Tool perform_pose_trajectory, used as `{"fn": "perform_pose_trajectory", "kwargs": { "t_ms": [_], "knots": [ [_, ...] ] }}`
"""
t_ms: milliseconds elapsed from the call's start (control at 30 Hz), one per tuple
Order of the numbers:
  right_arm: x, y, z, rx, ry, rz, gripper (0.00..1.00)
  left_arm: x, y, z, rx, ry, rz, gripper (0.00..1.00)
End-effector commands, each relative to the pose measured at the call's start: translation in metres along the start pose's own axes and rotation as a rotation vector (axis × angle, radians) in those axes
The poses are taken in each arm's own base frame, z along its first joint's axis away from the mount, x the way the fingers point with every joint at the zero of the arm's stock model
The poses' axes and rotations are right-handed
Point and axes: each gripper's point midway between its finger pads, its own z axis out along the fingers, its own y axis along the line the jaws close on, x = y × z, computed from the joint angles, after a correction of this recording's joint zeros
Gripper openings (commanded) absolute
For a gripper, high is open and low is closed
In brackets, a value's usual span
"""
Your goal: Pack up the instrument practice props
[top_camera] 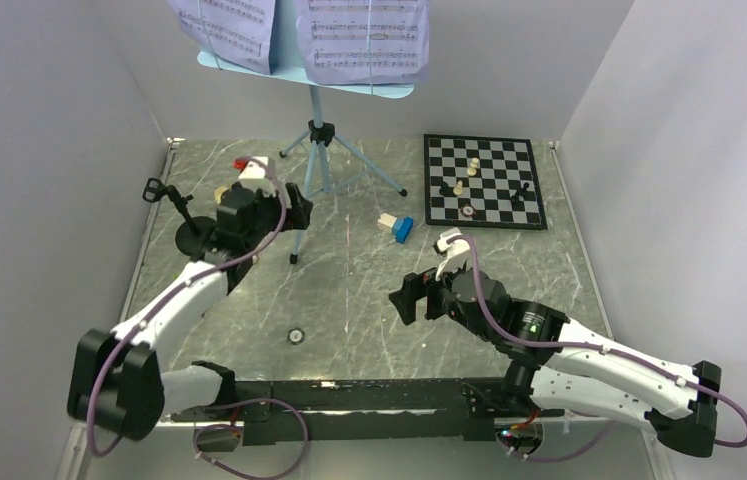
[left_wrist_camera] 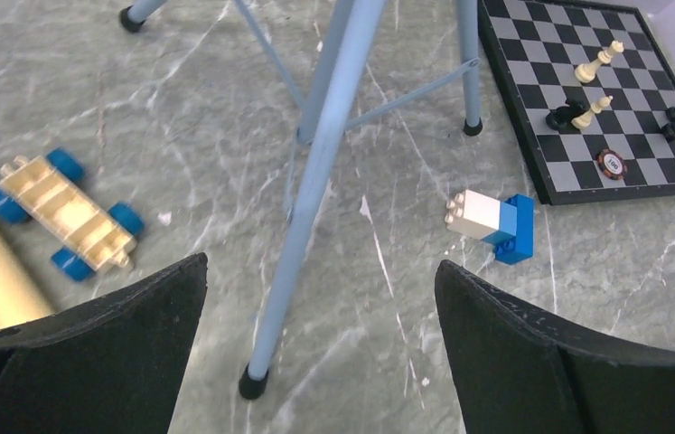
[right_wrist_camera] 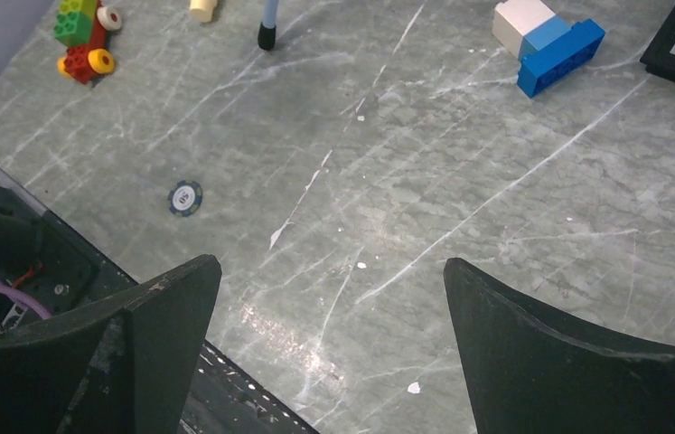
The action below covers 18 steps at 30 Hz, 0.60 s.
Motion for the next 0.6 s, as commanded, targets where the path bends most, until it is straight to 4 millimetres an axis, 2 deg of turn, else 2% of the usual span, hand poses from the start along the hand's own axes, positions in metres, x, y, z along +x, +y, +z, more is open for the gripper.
{"fn": "perform_pose_trajectory", "kwargs": {
  "t_ms": [0, 133, 300, 567],
  "knots": [
    [-0.017, 0.003, -0.002, 0.013, -0.032, 0.027, 1.00, -0.021, -0.021, 0.030, 0.093, 0.022, 0.079, 0.99],
    [-0.013, 0.001, -0.001, 0.026, -0.018, 0.026, 1.00, -0.007, -0.017, 0.054, 0.079, 0.105, 0.097, 0.99],
    [-0.016, 0.003, 0.000, 0.028, -0.008, 0.017, 1.00, 0.017, 0.004, 0.071, -0.015, 0.196, 0.114, 0.93],
    [-0.018, 0.005, 0.001, 0.027, -0.007, 0.008, 1.00, 0.054, 0.012, 0.078, -0.035, 0.331, 0.113, 0.60]
  ]
}}
